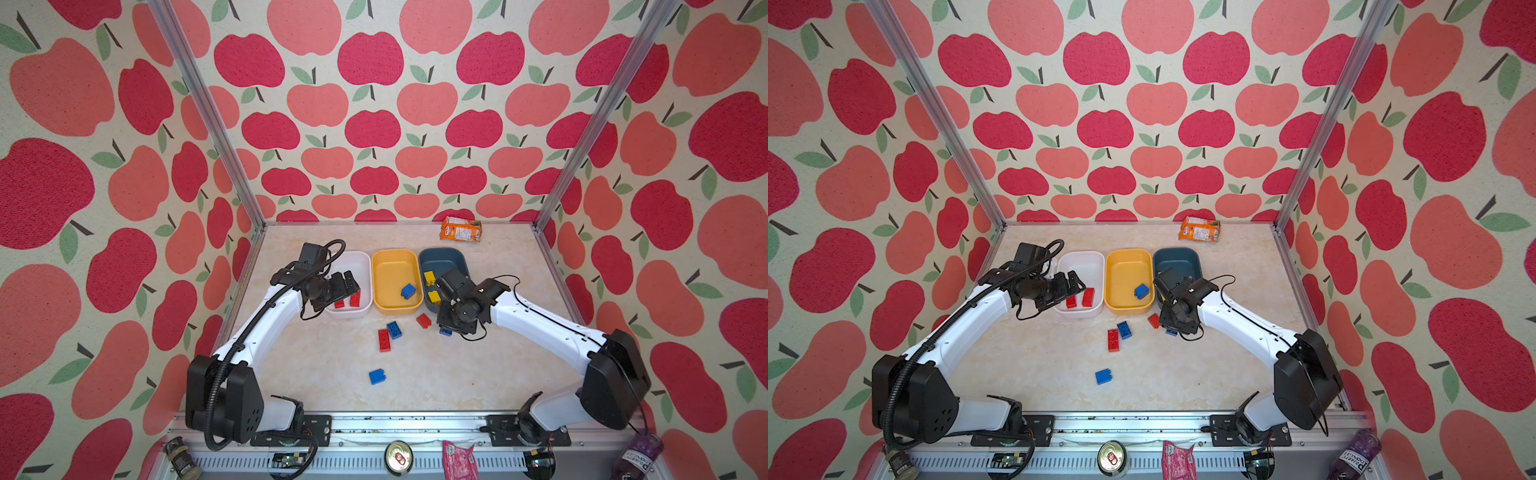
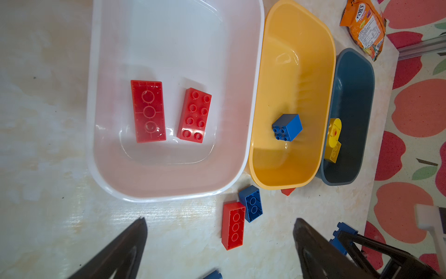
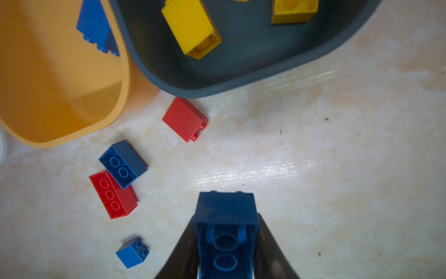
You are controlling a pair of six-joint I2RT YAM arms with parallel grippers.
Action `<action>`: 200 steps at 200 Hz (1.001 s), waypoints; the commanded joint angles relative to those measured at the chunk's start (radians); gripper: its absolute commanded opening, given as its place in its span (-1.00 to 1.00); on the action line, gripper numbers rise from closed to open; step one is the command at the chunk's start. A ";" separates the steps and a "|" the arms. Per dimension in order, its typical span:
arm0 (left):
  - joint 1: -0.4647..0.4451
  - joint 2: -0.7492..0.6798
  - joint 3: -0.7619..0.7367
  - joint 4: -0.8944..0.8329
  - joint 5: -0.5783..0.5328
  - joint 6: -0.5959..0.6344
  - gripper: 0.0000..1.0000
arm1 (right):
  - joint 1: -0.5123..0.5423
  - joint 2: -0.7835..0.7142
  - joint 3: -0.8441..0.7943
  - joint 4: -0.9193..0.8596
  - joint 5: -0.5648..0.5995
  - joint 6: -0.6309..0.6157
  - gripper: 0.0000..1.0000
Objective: Sort the legos into containers by color
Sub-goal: 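Carry the blue brick into the yellow tray and release it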
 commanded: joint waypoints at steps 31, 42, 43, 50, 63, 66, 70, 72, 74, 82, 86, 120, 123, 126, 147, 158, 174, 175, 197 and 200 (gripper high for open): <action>-0.032 -0.090 -0.067 -0.006 -0.070 -0.071 0.96 | -0.016 0.186 0.272 -0.055 -0.039 -0.235 -0.36; -0.042 -0.110 -0.076 -0.010 -0.084 -0.084 0.96 | -0.020 0.224 0.317 -0.052 -0.055 -0.257 -0.36; -0.043 -0.111 -0.076 -0.011 -0.085 -0.085 0.97 | -0.020 0.228 0.321 -0.052 -0.057 -0.258 -0.36; -0.050 -0.122 -0.083 -0.016 -0.096 -0.095 0.97 | -0.021 0.249 0.347 -0.048 -0.068 -0.274 -0.36; -0.066 -0.141 -0.092 -0.025 -0.117 -0.112 0.98 | -0.023 0.291 0.393 -0.044 -0.088 -0.296 -0.36; -0.070 -0.146 -0.095 -0.027 -0.123 -0.115 0.98 | -0.023 0.301 0.403 -0.043 -0.093 -0.300 -0.36; -0.075 -0.152 -0.098 -0.030 -0.128 -0.122 0.98 | -0.023 0.315 0.417 -0.040 -0.100 -0.306 -0.36; -0.078 -0.155 -0.100 -0.031 -0.132 -0.124 0.99 | -0.023 0.321 0.422 -0.039 -0.102 -0.309 -0.36; -0.081 -0.159 -0.103 -0.034 -0.134 -0.129 0.99 | -0.024 0.326 0.429 -0.039 -0.105 -0.312 -0.36; -0.092 -0.169 -0.109 -0.038 -0.145 -0.140 0.99 | -0.024 0.352 0.455 -0.035 -0.116 -0.323 -0.36; -0.098 -0.174 -0.111 -0.040 -0.152 -0.147 0.99 | -0.023 0.365 0.468 -0.033 -0.122 -0.328 -0.36; -0.142 -0.207 -0.133 -0.052 -0.197 -0.195 1.00 | -0.023 0.474 0.571 -0.025 -0.167 -0.362 -0.36; -0.145 -0.208 -0.134 -0.053 -0.200 -0.197 0.99 | -0.023 0.484 0.580 -0.025 -0.169 -0.365 -0.36; -0.147 -0.209 -0.135 -0.053 -0.202 -0.201 0.99 | -0.023 0.493 0.588 -0.024 -0.171 -0.368 -0.36; -0.164 -0.217 -0.141 -0.058 -0.220 -0.219 0.98 | -0.024 0.555 0.639 -0.022 -0.187 -0.390 -0.36; -0.170 -0.219 -0.142 -0.061 -0.226 -0.226 0.98 | -0.026 0.586 0.662 -0.023 -0.190 -0.397 -0.36; -0.176 -0.218 -0.140 -0.067 -0.234 -0.234 0.98 | -0.029 0.621 0.683 -0.021 -0.204 -0.403 -0.36; -0.176 -0.219 -0.141 -0.067 -0.234 -0.234 0.98 | -0.029 0.624 0.684 -0.020 -0.204 -0.404 -0.36; -0.180 -0.220 -0.138 -0.076 -0.242 -0.246 0.98 | -0.031 0.665 0.714 -0.018 -0.214 -0.414 -0.36; -0.181 -0.219 -0.138 -0.076 -0.242 -0.247 0.98 | -0.031 0.670 0.718 -0.019 -0.215 -0.415 -0.35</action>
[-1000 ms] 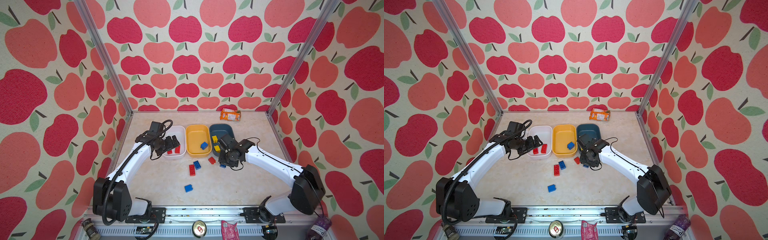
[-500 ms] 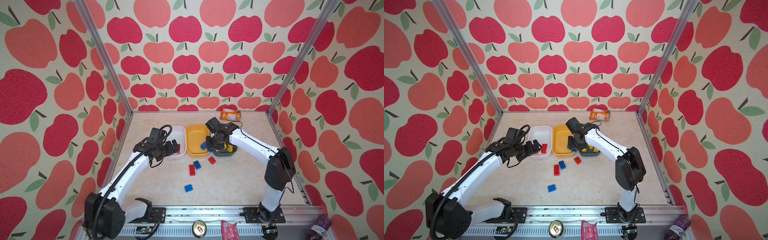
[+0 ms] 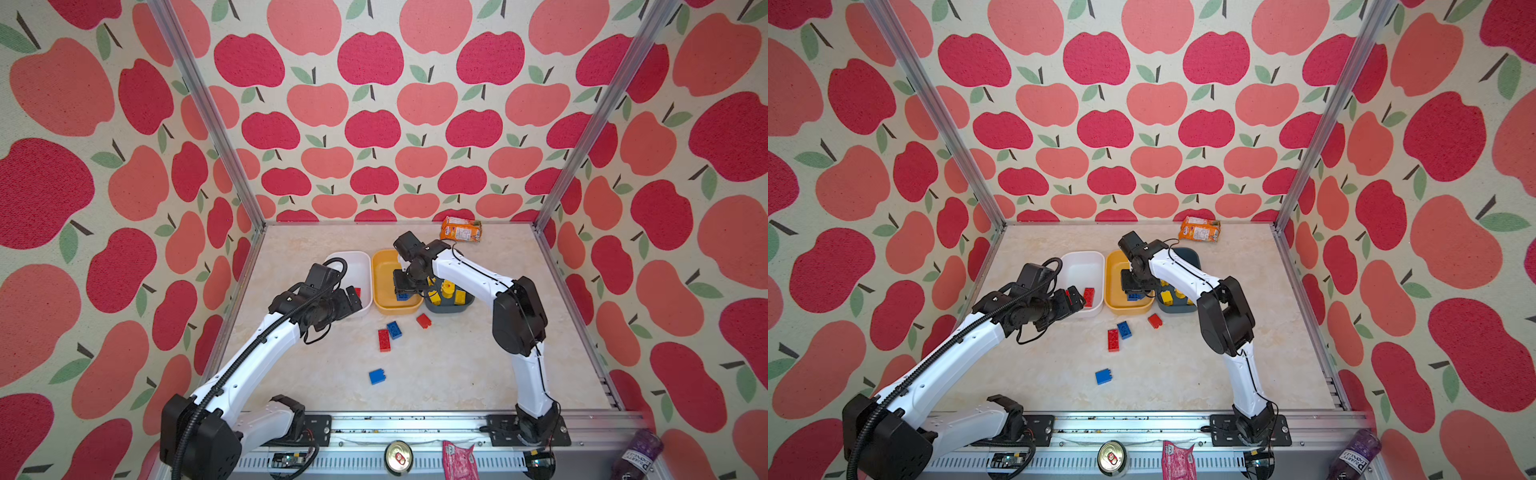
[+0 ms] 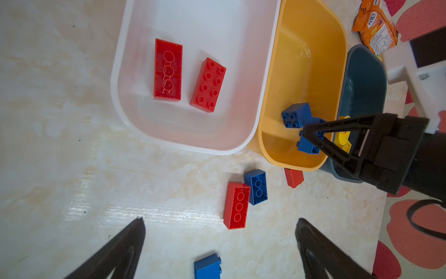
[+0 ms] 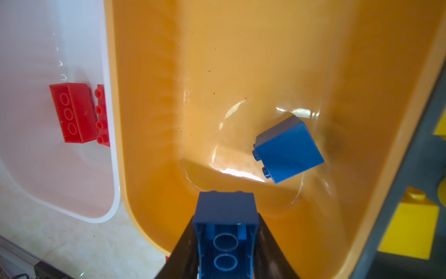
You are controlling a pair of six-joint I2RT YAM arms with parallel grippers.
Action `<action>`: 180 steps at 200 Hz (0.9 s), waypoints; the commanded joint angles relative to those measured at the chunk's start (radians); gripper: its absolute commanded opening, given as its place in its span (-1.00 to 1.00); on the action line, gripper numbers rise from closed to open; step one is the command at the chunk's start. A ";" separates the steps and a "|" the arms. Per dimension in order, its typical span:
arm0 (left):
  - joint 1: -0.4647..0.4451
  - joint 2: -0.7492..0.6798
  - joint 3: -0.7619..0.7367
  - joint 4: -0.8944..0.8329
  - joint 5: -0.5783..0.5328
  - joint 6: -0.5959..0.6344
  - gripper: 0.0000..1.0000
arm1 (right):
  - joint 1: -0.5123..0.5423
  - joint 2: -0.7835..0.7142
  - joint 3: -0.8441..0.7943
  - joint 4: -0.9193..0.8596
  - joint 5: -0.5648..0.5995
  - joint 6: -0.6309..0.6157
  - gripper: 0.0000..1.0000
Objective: Sort the legos into containers by color
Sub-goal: 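Carry the blue brick into the yellow tray and release it, then lift the right gripper away while the left gripper lowers onto another long red brick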
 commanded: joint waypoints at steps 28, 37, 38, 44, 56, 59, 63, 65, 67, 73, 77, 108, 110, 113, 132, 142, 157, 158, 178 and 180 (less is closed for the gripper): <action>-0.012 -0.017 -0.008 -0.047 -0.037 -0.044 0.98 | -0.011 0.075 0.081 -0.019 -0.038 -0.048 -0.26; -0.015 -0.016 -0.008 -0.050 -0.038 -0.045 0.98 | -0.012 0.081 0.088 -0.022 -0.044 -0.051 -0.19; -0.015 -0.015 -0.008 -0.050 -0.038 -0.045 0.98 | -0.012 0.082 0.089 -0.022 -0.043 -0.052 -0.18; -0.016 -0.016 -0.009 -0.052 -0.038 -0.045 0.98 | -0.012 0.083 0.090 -0.024 -0.046 -0.054 -0.13; -0.020 -0.016 -0.008 -0.056 -0.039 -0.046 0.98 | -0.012 0.082 0.090 -0.022 -0.048 -0.056 -0.05; -0.021 -0.015 -0.008 -0.056 -0.039 -0.046 0.98 | -0.012 0.082 0.088 -0.022 -0.048 -0.056 -0.03; -0.022 -0.016 -0.009 -0.057 -0.040 -0.045 0.98 | -0.012 0.083 0.089 -0.022 -0.048 -0.057 -0.01; -0.023 -0.015 -0.010 -0.057 -0.039 -0.045 0.98 | -0.012 0.082 0.087 -0.022 -0.049 -0.057 0.00; -0.023 -0.015 -0.009 -0.058 -0.039 -0.045 0.98 | -0.012 0.082 0.087 -0.022 -0.049 -0.057 0.00; -0.025 -0.016 -0.010 -0.058 -0.038 -0.045 0.98 | -0.012 0.079 0.084 -0.022 -0.048 -0.057 0.02; -0.027 -0.016 -0.010 -0.059 -0.039 -0.045 0.98 | -0.012 0.079 0.084 -0.022 -0.049 -0.057 0.03; -0.041 -0.022 -0.015 -0.066 -0.036 -0.043 0.98 | -0.012 0.045 0.059 -0.015 -0.049 -0.046 0.07; -0.042 -0.022 -0.016 -0.066 -0.036 -0.043 0.98 | -0.012 0.042 0.056 -0.014 -0.049 -0.046 0.07; -0.044 -0.022 -0.017 -0.066 -0.036 -0.044 0.98 | -0.012 0.036 0.053 -0.013 -0.048 -0.044 0.08; -0.058 -0.021 -0.027 -0.062 -0.036 -0.049 0.98 | -0.012 0.005 0.032 -0.016 -0.038 -0.045 0.08; -0.070 -0.016 -0.032 -0.057 -0.035 -0.056 0.98 | -0.012 -0.015 0.016 -0.017 -0.035 -0.046 0.09; -0.092 -0.008 -0.034 -0.048 -0.038 -0.069 0.98 | -0.013 -0.051 -0.010 -0.017 -0.030 -0.048 0.14; -0.093 -0.007 -0.034 -0.048 -0.039 -0.070 0.98 | -0.013 -0.053 -0.012 -0.017 -0.030 -0.048 0.14; -0.130 0.010 -0.032 -0.043 -0.052 -0.097 0.98 | -0.018 -0.102 -0.056 -0.017 -0.031 -0.051 0.20; -0.135 0.013 -0.032 -0.042 -0.054 -0.099 0.98 | -0.018 -0.108 -0.061 -0.017 -0.031 -0.051 0.21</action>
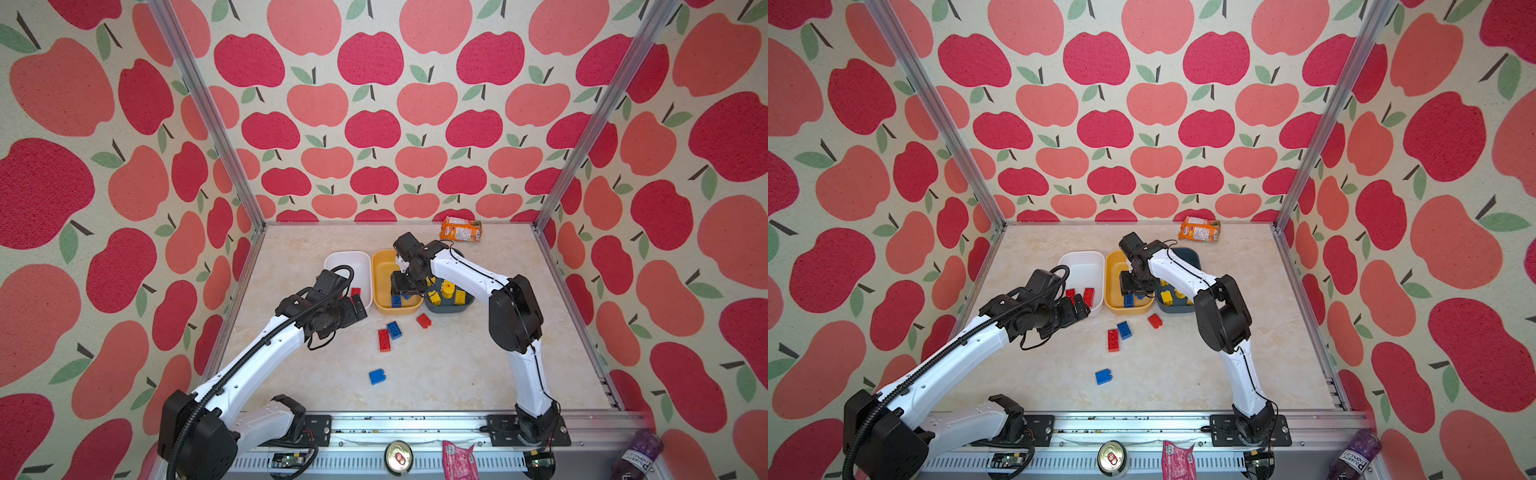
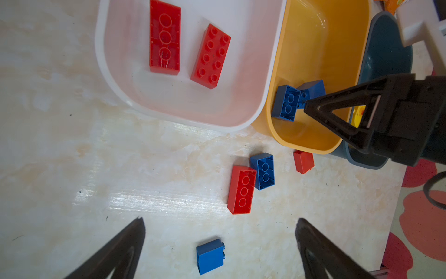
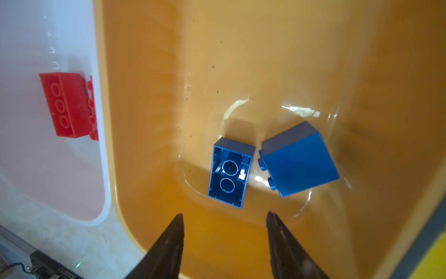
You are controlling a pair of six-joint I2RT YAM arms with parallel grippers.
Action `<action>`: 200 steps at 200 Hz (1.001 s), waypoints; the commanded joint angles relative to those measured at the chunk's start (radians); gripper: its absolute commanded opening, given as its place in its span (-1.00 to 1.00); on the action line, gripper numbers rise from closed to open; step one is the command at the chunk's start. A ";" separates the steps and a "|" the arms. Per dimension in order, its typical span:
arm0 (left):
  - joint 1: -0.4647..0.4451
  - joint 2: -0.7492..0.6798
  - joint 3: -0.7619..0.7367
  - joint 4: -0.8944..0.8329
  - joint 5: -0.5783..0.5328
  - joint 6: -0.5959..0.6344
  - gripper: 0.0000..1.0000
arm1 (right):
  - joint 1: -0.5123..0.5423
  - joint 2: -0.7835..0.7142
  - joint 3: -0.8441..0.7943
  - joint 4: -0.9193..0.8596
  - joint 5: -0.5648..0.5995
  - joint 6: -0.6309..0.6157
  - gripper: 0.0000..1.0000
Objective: Sort the legos into containers by color
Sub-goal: 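Lift the right gripper away while the left gripper lowers onto another long red brick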
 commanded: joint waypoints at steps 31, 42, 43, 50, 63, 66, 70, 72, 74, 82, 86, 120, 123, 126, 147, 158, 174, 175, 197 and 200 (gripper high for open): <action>-0.106 0.045 -0.007 -0.007 -0.058 -0.112 0.98 | -0.022 -0.182 -0.126 -0.017 -0.004 -0.017 0.33; -0.134 0.057 -0.008 -0.005 -0.066 -0.138 0.98 | -0.030 -0.213 -0.158 -0.015 -0.011 -0.019 0.37; -0.136 0.058 -0.008 -0.005 -0.066 -0.141 0.98 | -0.031 -0.215 -0.161 -0.015 -0.011 -0.019 0.37; -0.153 0.069 -0.008 -0.004 -0.071 -0.156 0.98 | -0.036 -0.234 -0.181 -0.015 -0.013 -0.021 0.39; -0.187 0.088 -0.006 -0.001 -0.083 -0.184 0.98 | -0.047 -0.269 -0.218 -0.013 -0.020 -0.023 0.43; -0.195 0.095 -0.006 0.001 -0.087 -0.189 0.98 | -0.050 -0.277 -0.226 -0.013 -0.022 -0.024 0.43; -0.205 0.101 -0.006 0.002 -0.089 -0.196 0.98 | -0.054 -0.288 -0.237 -0.013 -0.023 -0.024 0.43; -0.209 0.106 -0.007 0.003 -0.091 -0.200 0.98 | -0.056 -0.294 -0.242 -0.012 -0.023 -0.024 0.43; -0.214 0.111 -0.007 0.004 -0.092 -0.202 0.98 | -0.058 -0.299 -0.249 -0.012 -0.023 -0.023 0.43; -0.231 0.130 -0.005 0.009 -0.098 -0.213 0.99 | -0.066 -0.319 -0.273 -0.009 -0.024 -0.022 0.43; -0.238 0.140 -0.004 0.014 -0.099 -0.217 0.99 | -0.070 -0.331 -0.285 -0.009 -0.024 -0.022 0.43; -0.284 0.267 0.049 0.018 -0.113 -0.215 0.95 | -0.121 -0.441 -0.405 0.009 -0.035 -0.015 0.43; -0.286 0.281 0.058 0.012 -0.114 -0.215 0.94 | -0.127 -0.452 -0.416 0.009 -0.035 -0.016 0.43; -0.289 0.296 0.066 0.007 -0.115 -0.212 0.93 | -0.132 -0.462 -0.426 0.010 -0.036 -0.016 0.43; -0.313 0.407 0.147 -0.060 -0.143 -0.186 0.85 | -0.176 -0.531 -0.496 0.010 -0.039 -0.020 0.43; -0.323 0.459 0.188 -0.090 -0.152 -0.174 0.81 | -0.200 -0.565 -0.526 0.008 -0.042 -0.025 0.43; -0.335 0.517 0.223 -0.102 -0.155 -0.169 0.73 | -0.236 -0.605 -0.562 0.007 -0.047 -0.032 0.43; -0.336 0.519 0.223 -0.102 -0.155 -0.169 0.72 | -0.238 -0.607 -0.564 0.007 -0.048 -0.033 0.43; -0.343 0.566 0.245 -0.102 -0.144 -0.170 0.58 | -0.276 -0.644 -0.594 0.001 -0.053 -0.043 0.43; -0.344 0.571 0.247 -0.103 -0.142 -0.169 0.56 | -0.281 -0.648 -0.597 0.000 -0.053 -0.044 0.43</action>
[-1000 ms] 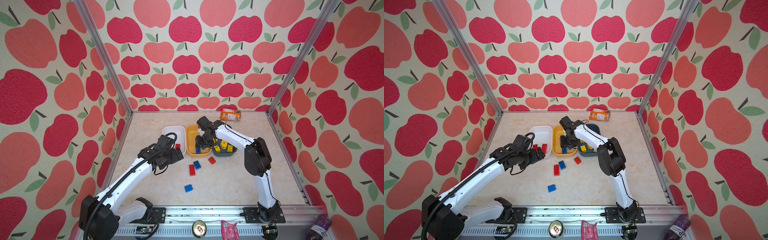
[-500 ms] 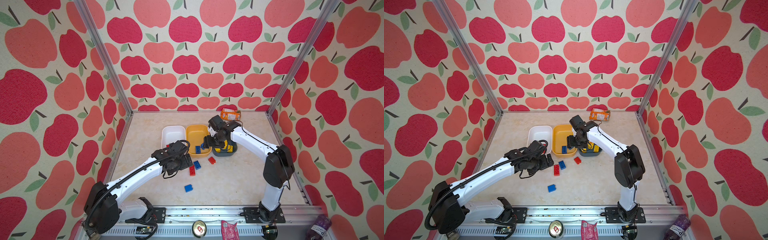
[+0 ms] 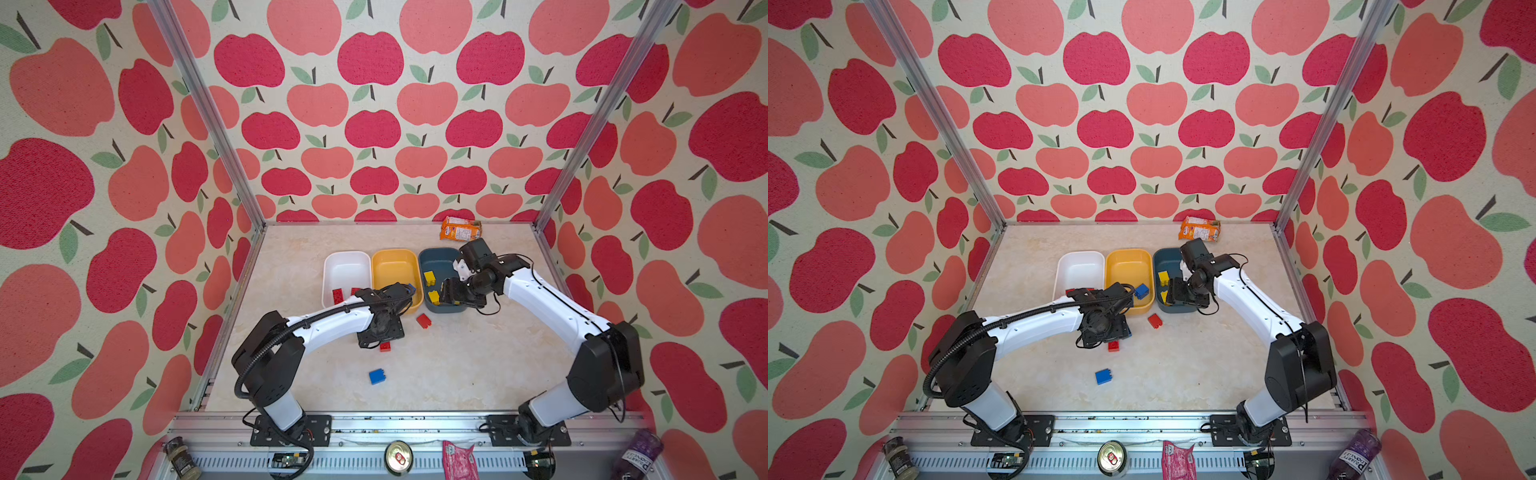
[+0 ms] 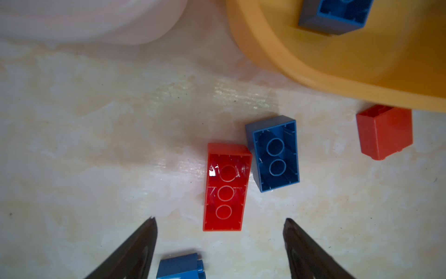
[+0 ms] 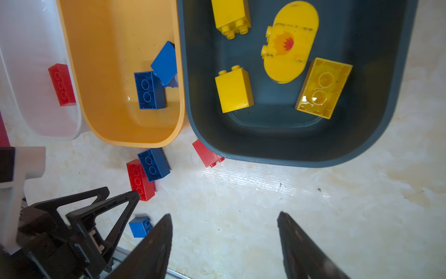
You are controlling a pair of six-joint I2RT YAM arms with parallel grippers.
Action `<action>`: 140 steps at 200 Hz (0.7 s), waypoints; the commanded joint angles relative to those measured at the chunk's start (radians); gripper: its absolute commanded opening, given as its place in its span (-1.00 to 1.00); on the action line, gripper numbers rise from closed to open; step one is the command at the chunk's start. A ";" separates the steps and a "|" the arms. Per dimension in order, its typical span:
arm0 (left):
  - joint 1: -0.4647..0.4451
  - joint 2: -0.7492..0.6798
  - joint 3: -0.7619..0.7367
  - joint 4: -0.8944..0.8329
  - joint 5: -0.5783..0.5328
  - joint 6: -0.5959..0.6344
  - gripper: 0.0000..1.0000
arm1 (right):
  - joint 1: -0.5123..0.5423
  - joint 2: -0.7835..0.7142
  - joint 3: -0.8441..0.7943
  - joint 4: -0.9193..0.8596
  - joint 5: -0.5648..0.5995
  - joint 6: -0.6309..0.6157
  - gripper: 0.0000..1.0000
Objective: Sort the legos into containers by color
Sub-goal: 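Lift the right gripper away while the left gripper lowers onto another long red brick, then close the left gripper on the long red brick and lift it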
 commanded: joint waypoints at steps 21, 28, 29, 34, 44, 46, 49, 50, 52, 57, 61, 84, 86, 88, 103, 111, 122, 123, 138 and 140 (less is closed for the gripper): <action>-0.017 0.066 0.047 -0.086 -0.019 0.018 0.49 | -0.053 -0.065 -0.052 -0.007 -0.022 -0.030 0.43; -0.018 0.075 0.050 -0.091 -0.017 0.024 0.46 | -0.056 -0.069 -0.057 -0.005 -0.026 -0.029 0.43; -0.018 0.076 0.050 -0.092 -0.017 0.025 0.45 | -0.056 -0.069 -0.057 -0.005 -0.025 -0.028 0.43; -0.018 0.081 0.052 -0.094 -0.016 0.029 0.43 | -0.058 -0.072 -0.062 -0.003 -0.027 -0.027 0.43; -0.018 0.087 0.054 -0.094 -0.013 0.038 0.39 | -0.059 -0.076 -0.067 0.001 -0.029 -0.023 0.43; -0.019 0.089 0.054 -0.094 -0.012 0.040 0.38 | -0.060 -0.075 -0.068 0.002 -0.030 -0.023 0.43; -0.018 0.090 0.054 -0.094 -0.012 0.041 0.36 | -0.061 -0.076 -0.070 0.002 -0.031 -0.022 0.43; -0.018 0.091 0.054 -0.094 -0.012 0.042 0.36 | -0.061 -0.075 -0.071 0.004 -0.031 -0.022 0.43; -0.018 0.091 0.054 -0.094 -0.011 0.043 0.35 | -0.061 -0.076 -0.071 0.005 -0.031 -0.021 0.43; -0.018 0.093 0.054 -0.093 -0.011 0.046 0.32 | -0.061 -0.076 -0.073 0.005 -0.031 -0.019 0.43; -0.019 0.095 0.054 -0.093 -0.011 0.049 0.31 | -0.061 -0.077 -0.075 0.007 -0.031 -0.019 0.43; -0.017 0.106 0.049 -0.088 -0.006 0.058 0.22 | -0.062 -0.079 -0.077 0.010 -0.030 -0.012 0.43; -0.017 0.107 0.048 -0.087 -0.005 0.058 0.21 | -0.062 -0.079 -0.078 0.010 -0.031 -0.012 0.42; -0.017 0.106 0.047 -0.086 -0.004 0.059 0.21 | -0.062 -0.079 -0.078 0.011 -0.031 -0.012 0.43; -0.014 0.110 0.038 -0.067 0.002 0.062 0.17 | -0.062 -0.079 -0.078 0.011 -0.029 -0.009 0.42; -0.012 0.113 0.036 -0.056 0.005 0.065 0.16 | -0.063 -0.078 -0.076 0.011 -0.029 -0.009 0.42; -0.010 0.117 0.037 -0.046 0.007 0.070 0.15 | -0.063 -0.079 -0.076 0.010 -0.027 -0.008 0.43; -0.010 0.118 0.037 -0.045 0.007 0.071 0.15 | -0.063 -0.079 -0.077 0.010 -0.028 -0.008 0.42; -0.006 0.125 0.042 -0.039 0.008 0.079 0.14 | -0.063 -0.079 -0.075 0.009 -0.025 -0.006 0.42; -0.006 0.128 0.044 -0.038 0.009 0.080 0.14 | -0.062 -0.079 -0.075 0.009 -0.026 -0.006 0.42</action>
